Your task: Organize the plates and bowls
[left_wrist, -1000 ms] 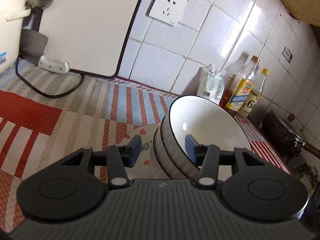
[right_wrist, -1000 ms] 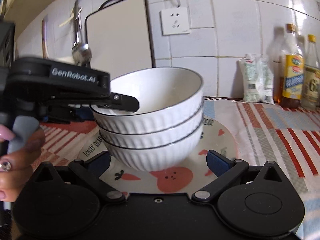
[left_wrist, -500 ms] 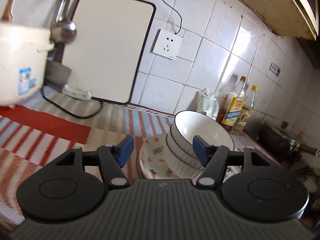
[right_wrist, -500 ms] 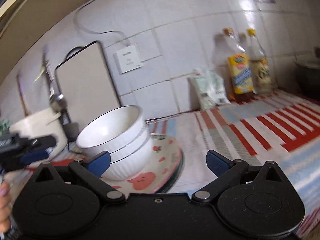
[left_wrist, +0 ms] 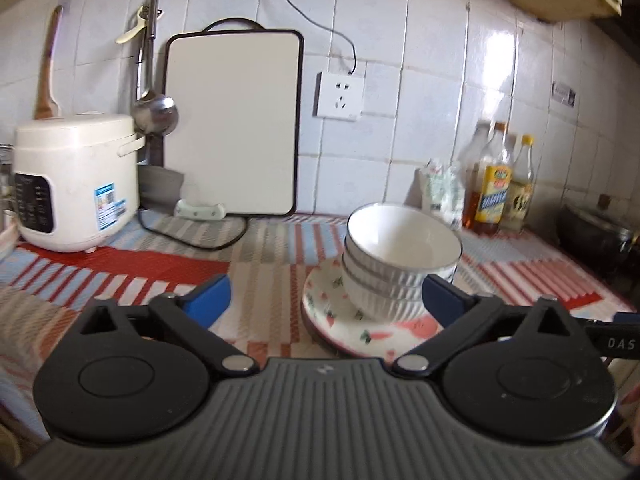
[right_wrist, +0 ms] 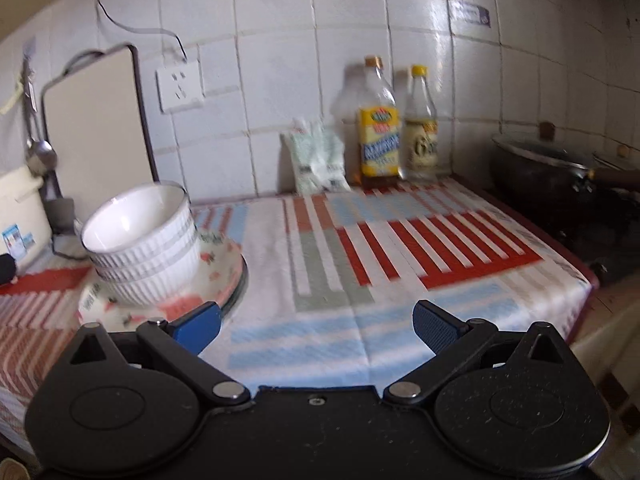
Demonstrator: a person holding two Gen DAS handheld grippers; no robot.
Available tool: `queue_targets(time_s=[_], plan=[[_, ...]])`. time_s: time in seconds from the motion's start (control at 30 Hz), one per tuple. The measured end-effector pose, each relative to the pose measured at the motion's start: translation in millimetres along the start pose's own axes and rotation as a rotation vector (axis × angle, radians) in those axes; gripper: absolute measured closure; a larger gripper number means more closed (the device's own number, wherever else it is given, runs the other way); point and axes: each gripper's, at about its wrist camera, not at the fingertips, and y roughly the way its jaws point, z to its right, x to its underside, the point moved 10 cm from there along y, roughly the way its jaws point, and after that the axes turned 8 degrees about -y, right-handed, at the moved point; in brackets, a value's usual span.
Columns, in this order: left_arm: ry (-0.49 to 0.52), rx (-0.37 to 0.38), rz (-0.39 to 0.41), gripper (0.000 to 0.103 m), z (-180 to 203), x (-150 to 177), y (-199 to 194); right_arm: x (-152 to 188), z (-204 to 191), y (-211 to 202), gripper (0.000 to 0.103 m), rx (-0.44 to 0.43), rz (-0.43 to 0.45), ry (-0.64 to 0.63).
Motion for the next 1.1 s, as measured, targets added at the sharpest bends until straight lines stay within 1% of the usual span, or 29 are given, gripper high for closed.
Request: queue_targets(time_s=[0.07, 0.17, 0.23, 0.37, 0.43, 0.5, 0.63, 0.73, 0.8, 0.93, 1.1], plan=[[0.006, -0.057, -0.023, 0.000, -1, 5, -6, 8, 3, -8, 0.000, 0.033, -0.036, -0.019], [-0.023, -0.156, -0.045, 0.000, -9, 8, -19, 9, 10, -31, 0.000, 0.021, -0.016, 0.007], [-0.030, -0.147, -0.049, 0.000, -9, 9, -32, 6, 14, -48, 0.000, 0.005, 0.004, 0.028], [0.002, -0.128, -0.054, 0.000, 0, 11, -59, -5, 14, -88, 0.000, -0.027, 0.086, 0.028], [0.015, -0.131, -0.034, 0.000, 3, 10, -71, -9, 12, -107, 0.000, -0.051, 0.132, 0.028], [0.026, -0.133, -0.017, 0.000, 5, 11, -81, -10, 11, -123, 0.000, -0.048, 0.163, 0.020], [0.046, -0.129, -0.015, 0.000, 10, 14, -92, -5, 6, -138, 0.000, 0.019, 0.159, -0.049], [0.050, -0.106, -0.039, 0.000, 14, 20, -94, -2, 1, -144, 0.000, 0.009, 0.153, -0.064], [0.069, -0.111, -0.047, 0.000, 16, 24, -94, -1, 0, -145, 0.000, 0.016, 0.148, -0.072], [0.102, -0.119, -0.037, 0.000, 18, 28, -95, 3, -3, -148, 0.000, 0.029, 0.144, -0.093], [0.102, -0.110, -0.015, 0.000, 17, 28, -97, 7, -8, -149, 0.000, 0.020, 0.145, -0.105]])
